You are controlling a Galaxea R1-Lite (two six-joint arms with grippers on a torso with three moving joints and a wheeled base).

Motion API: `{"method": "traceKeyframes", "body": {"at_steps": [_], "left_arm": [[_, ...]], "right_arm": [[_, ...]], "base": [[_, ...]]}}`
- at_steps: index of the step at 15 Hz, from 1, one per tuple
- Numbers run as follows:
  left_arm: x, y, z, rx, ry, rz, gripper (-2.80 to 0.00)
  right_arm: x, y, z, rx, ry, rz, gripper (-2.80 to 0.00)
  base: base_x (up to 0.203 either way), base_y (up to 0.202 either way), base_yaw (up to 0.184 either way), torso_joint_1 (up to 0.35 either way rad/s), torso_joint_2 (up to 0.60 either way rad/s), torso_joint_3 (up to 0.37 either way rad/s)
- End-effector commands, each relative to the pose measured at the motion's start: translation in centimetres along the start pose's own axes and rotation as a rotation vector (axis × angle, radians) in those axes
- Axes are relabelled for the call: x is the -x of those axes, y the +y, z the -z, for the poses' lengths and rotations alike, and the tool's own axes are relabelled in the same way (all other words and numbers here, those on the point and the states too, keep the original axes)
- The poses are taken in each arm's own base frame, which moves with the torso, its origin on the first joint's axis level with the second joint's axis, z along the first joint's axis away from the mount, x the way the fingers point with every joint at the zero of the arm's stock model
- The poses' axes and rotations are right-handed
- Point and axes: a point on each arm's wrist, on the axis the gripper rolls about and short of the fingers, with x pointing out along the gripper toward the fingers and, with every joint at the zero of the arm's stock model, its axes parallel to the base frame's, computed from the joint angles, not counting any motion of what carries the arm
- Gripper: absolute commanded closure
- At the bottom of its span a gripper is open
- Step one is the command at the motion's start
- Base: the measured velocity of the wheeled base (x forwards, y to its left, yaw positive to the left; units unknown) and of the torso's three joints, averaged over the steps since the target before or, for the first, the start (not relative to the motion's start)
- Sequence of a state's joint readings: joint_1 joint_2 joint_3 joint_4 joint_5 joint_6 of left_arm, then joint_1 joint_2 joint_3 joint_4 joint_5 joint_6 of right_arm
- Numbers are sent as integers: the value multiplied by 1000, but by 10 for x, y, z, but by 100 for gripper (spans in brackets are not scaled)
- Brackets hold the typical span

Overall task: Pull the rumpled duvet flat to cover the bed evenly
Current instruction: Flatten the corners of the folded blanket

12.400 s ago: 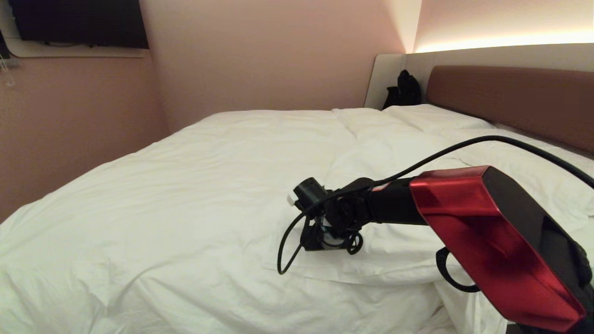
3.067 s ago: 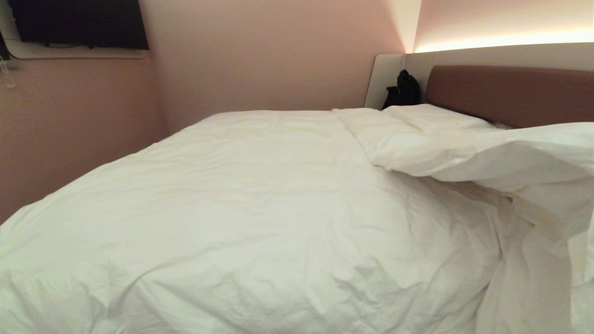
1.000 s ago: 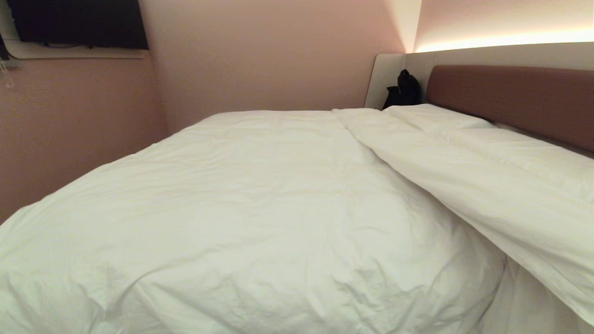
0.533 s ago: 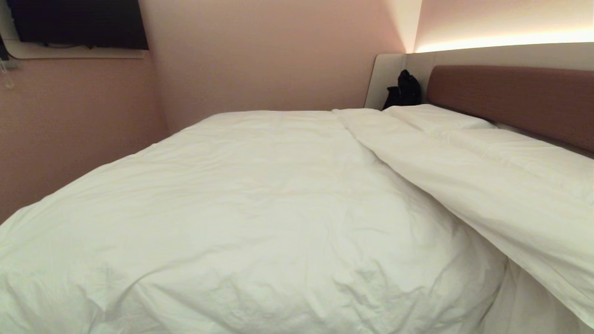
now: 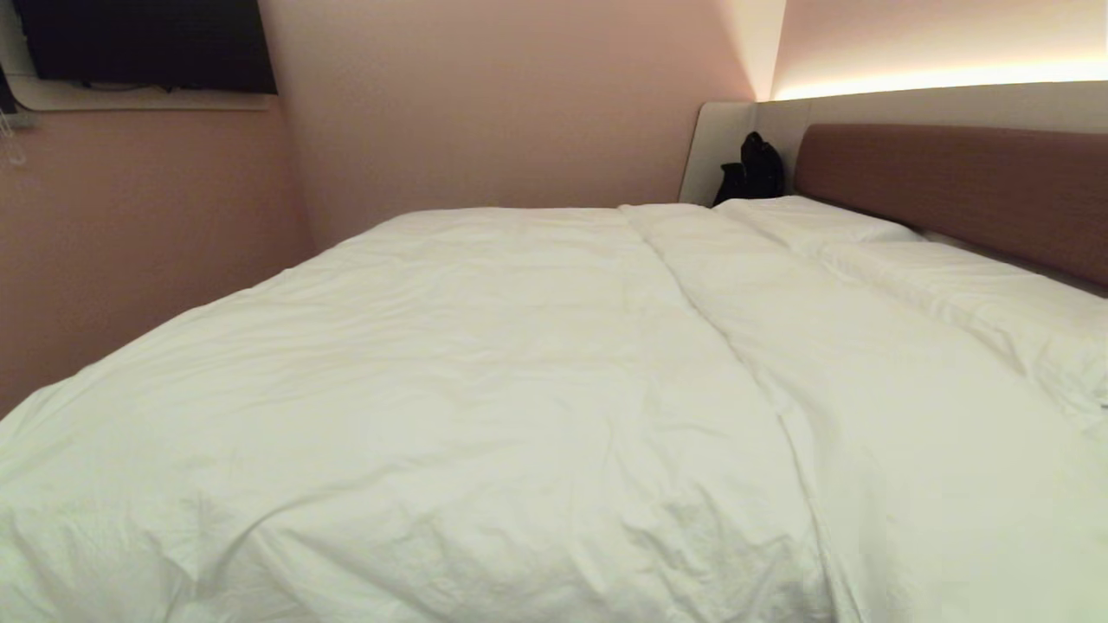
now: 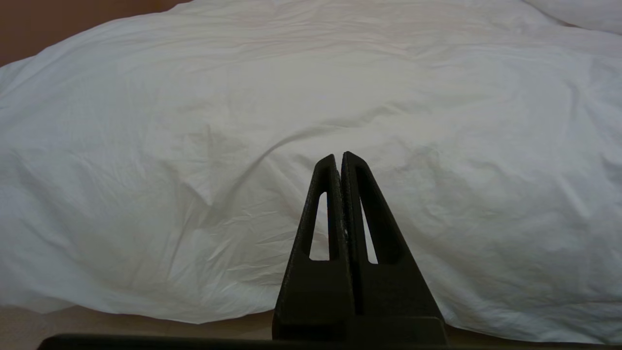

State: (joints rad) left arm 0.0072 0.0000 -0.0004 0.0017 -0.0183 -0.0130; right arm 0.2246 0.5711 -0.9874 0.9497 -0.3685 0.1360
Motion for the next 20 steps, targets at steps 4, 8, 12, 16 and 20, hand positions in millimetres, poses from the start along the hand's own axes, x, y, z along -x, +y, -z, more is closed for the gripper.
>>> {"method": "traceKeyframes", "body": {"at_steps": [4, 8, 12, 16, 20], "left_arm": [[0, 0, 0, 1, 0, 0, 0], [0, 0, 0, 1, 0, 0, 0], [0, 0, 0, 1, -1, 0, 0], [0, 0, 0, 1, -1, 0, 0], [0, 0, 0, 1, 0, 0, 0]], "right_arm": [[-1, 0, -1, 3, 8, 2, -280], [-3, 1, -4, -14, 4, 8, -280], [-19, 9, -19, -95, 36, 44, -280], [-53, 26, -46, -204, 76, 68, -280], [-83, 34, -69, -268, 59, 129, -280]], "base": [[0, 0, 0, 0, 0, 0], [0, 0, 0, 0, 0, 0], [0, 0, 0, 0, 0, 0], [0, 0, 0, 0, 0, 0], [0, 0, 0, 0, 0, 0]]}}
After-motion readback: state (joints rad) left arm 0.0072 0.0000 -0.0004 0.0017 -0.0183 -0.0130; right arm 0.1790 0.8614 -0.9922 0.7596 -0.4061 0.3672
